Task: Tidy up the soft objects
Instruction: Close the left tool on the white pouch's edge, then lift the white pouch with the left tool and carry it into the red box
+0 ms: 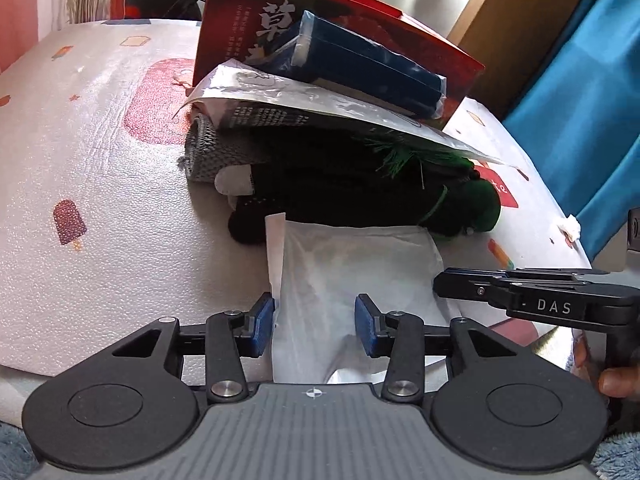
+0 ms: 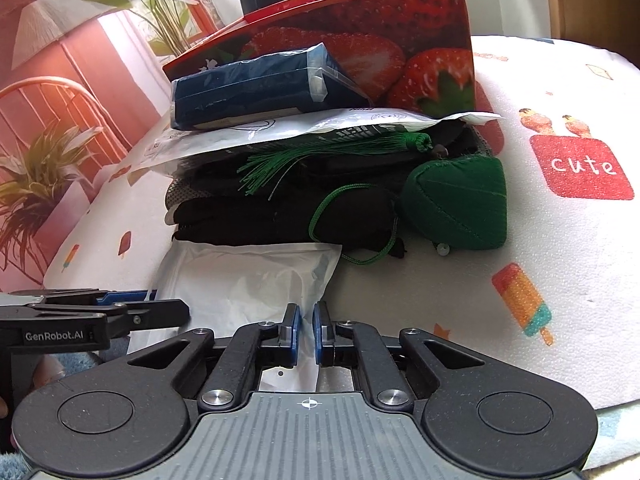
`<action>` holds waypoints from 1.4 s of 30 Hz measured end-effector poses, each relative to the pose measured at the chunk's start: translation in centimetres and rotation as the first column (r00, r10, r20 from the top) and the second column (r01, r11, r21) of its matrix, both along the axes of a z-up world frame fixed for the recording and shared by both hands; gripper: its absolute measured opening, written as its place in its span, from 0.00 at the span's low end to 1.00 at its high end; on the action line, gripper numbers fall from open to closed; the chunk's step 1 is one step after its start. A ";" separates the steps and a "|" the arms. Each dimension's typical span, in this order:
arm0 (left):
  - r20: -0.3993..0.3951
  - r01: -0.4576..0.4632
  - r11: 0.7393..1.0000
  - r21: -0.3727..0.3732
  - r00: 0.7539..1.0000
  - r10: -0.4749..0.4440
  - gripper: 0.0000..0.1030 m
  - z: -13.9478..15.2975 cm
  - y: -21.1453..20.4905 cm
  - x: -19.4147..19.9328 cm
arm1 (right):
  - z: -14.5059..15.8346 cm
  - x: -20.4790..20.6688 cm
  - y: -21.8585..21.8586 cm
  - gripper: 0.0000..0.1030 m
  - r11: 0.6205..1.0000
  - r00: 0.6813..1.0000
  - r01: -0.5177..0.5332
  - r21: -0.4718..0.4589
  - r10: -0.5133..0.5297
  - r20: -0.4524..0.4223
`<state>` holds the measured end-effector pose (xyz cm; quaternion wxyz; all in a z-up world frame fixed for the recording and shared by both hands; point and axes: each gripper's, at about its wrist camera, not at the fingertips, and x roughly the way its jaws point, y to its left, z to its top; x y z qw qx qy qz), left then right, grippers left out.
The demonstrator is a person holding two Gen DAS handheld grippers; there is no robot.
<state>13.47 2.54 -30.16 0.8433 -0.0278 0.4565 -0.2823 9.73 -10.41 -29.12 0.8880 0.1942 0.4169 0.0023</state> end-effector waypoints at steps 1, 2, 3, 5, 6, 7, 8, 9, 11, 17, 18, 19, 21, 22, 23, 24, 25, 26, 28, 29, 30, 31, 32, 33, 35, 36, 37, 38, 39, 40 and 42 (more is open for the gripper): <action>0.001 0.000 1.000 0.000 1.000 0.000 0.44 0.0 0.0 0.0 | 0.0 0.0 0.0 0.08 1.000 1.000 -0.001 -0.001 0.001 -0.002; 0.000 -0.001 1.000 -0.003 1.000 0.001 0.44 -0.1 0.0 0.0 | 0.0 0.0 0.0 0.10 1.000 1.000 -0.001 0.000 0.001 -0.002; -0.002 -0.002 1.000 -0.006 1.000 0.002 0.43 -0.1 0.0 0.1 | 0.0 0.0 0.0 0.10 1.000 1.000 0.000 0.000 0.000 -0.001; -0.004 -0.004 1.000 -0.009 1.000 0.004 0.43 -0.2 0.0 0.1 | 0.0 0.0 -0.1 0.15 1.000 1.000 0.007 0.001 -0.007 0.001; -0.002 -0.003 1.000 -0.007 1.000 0.003 0.43 -0.2 -0.1 0.0 | 0.0 0.0 -0.2 0.17 1.000 1.000 0.012 0.001 -0.012 0.001; 0.000 -0.001 1.000 -0.003 1.000 0.001 0.43 -0.3 -0.2 0.0 | 0.0 0.1 -0.2 0.19 1.000 1.000 0.018 0.002 -0.018 0.003; 0.004 0.001 1.000 0.002 1.000 -0.001 0.43 -0.2 -0.2 -0.1 | -0.1 0.1 -0.4 0.20 1.000 1.000 0.021 0.011 -0.021 0.006; 0.007 0.003 1.000 0.006 1.000 -0.003 0.43 -0.2 -0.3 -0.1 | -0.1 0.3 -0.6 0.20 1.000 1.000 0.023 0.020 -0.023 0.005; 0.010 0.005 1.000 0.011 1.000 -0.005 0.43 -0.1 -0.4 -0.1 | -0.5 0.5 -0.9 0.21 0.998 1.000 0.022 0.051 -0.022 0.000; 0.013 0.000 1.000 0.004 1.000 0.000 0.43 0.1 -0.3 -0.2 | -0.6 0.8 -0.8 0.25 0.997 1.000 -0.004 0.080 0.003 0.010; 0.014 -0.002 1.000 -0.002 1.000 0.002 0.40 0.1 -0.1 -0.2 | -0.5 0.7 -0.7 0.24 0.996 1.000 -0.014 0.090 0.013 0.010; 0.012 0.000 1.000 -0.015 1.000 0.000 0.33 0.2 0.0 -0.2 | -0.4 0.6 -0.6 0.19 0.995 1.000 -0.023 0.094 0.021 0.017; 0.012 -0.011 1.000 -0.014 1.000 0.011 0.32 0.3 0.2 -0.2 | -0.1 0.4 -0.3 0.09 0.997 0.999 -0.031 0.069 0.029 0.027; 0.009 -0.013 1.000 -0.017 1.000 0.013 0.32 0.2 0.3 -0.2 | 0.1 0.3 -0.3 0.07 0.997 0.999 -0.033 0.063 0.031 0.035; 0.007 -0.016 1.000 -0.019 1.000 0.016 0.31 0.3 0.4 -0.2 | 0.4 0.1 -0.2 0.06 0.998 0.998 -0.036 0.055 0.034 0.048; 0.007 -0.019 1.000 -0.023 1.000 0.019 0.29 0.3 0.5 -0.2 | 0.6 0.0 -0.1 0.06 0.998 0.998 -0.040 0.044 0.038 0.057; 0.011 -0.023 0.999 -0.026 1.000 0.024 0.26 0.4 0.6 -0.2 | 0.8 -0.1 0.1 0.05 0.998 0.997 -0.044 0.034 0.042 0.063; 0.017 -0.032 0.999 -0.031 0.999 0.032 0.25 0.5 0.8 -0.3 | 0.9 -0.2 0.2 0.05 0.999 0.997 -0.046 0.025 0.044 0.067; 0.037 -0.051 0.997 -0.052 0.998 0.053 0.20 0.9 1.3 -0.5 | 1.4 -0.4 0.4 0.05 0.999 0.995 -0.052 0.005 0.051 0.083; 0.045 -0.061 0.996 -0.067 0.997 0.064 0.19 1.2 1.6 -0.5 | 1.6 -0.5 0.5 0.04 0.998 0.994 -0.056 -0.002 0.056 0.096; 0.053 -0.069 0.994 -0.080 0.996 0.073 0.19 1.5 1.9 -0.6 | 2.1 -0.7 0.6 0.04 0.998 0.991 -0.062 -0.016 0.064 0.116; 0.066 -0.075 0.993 -0.096 0.994 0.081 0.19 1.8 2.2 -0.7 | 2.5 -0.8 0.8 0.04 0.997 0.988 -0.071 -0.029 0.074 0.135; 0.078 -0.077 0.991 -0.113 0.993 0.087 0.19 2.1 2.4 -0.8 | 2.9 -1.0 0.9 0.04 0.996 0.984 -0.082 -0.043 0.087 0.153; 0.087 -0.080 0.989 -0.123 0.992 0.091 0.19 2.4 2.6 -0.9 | 3.3 -1.1 1.1 0.04 0.994 0.981 -0.089 -0.058 0.098 0.168; 0.115 -0.082 0.988 -0.134 0.989 0.097 0.19 3.1 2.8 -1.1 | 4.0 -1.2 1.3 0.04 0.992 0.975 -0.096 -0.084 0.110 0.192; 0.125 -0.081 0.987 -0.140 0.987 0.099 0.19 3.5 2.9 -1.2 | 4.3 -1.2 1.2 0.04 0.992 0.973 -0.098 -0.084 0.113 0.201; 0.136 -0.081 0.986 -0.147 0.985 0.101 0.19 3.9 3.0 -1.3 | 4.6 -1.2 1.2 0.04 0.992 0.971 -0.099 -0.082 0.115 0.209; 0.147 -0.081 0.985 -0.154 0.984 0.104 0.19 4.3 3.0 -1.3 | 4.9 -1.2 1.1 0.04 0.992 0.969 -0.100 -0.081 0.116 0.219; 0.155 -0.080 0.984 -0.161 0.982 0.106 0.19 4.7 3.0 -1.3 | 5.3 -1.2 1.0 0.04 0.992 0.966 -0.102 -0.081 0.118 0.229; 0.165 -0.080 0.982 -0.170 0.980 0.108 0.19 5.2 3.2 -1.4 | 5.7 -1.2 1.0 0.04 0.991 0.963 -0.103 -0.083 0.120 0.240; 0.172 -0.079 0.980 -0.184 0.979 0.111 0.19 6.1 3.3 -1.1 | 6.6 -1.2 1.0 0.05 0.989 0.955 -0.109 -0.097 0.132 0.266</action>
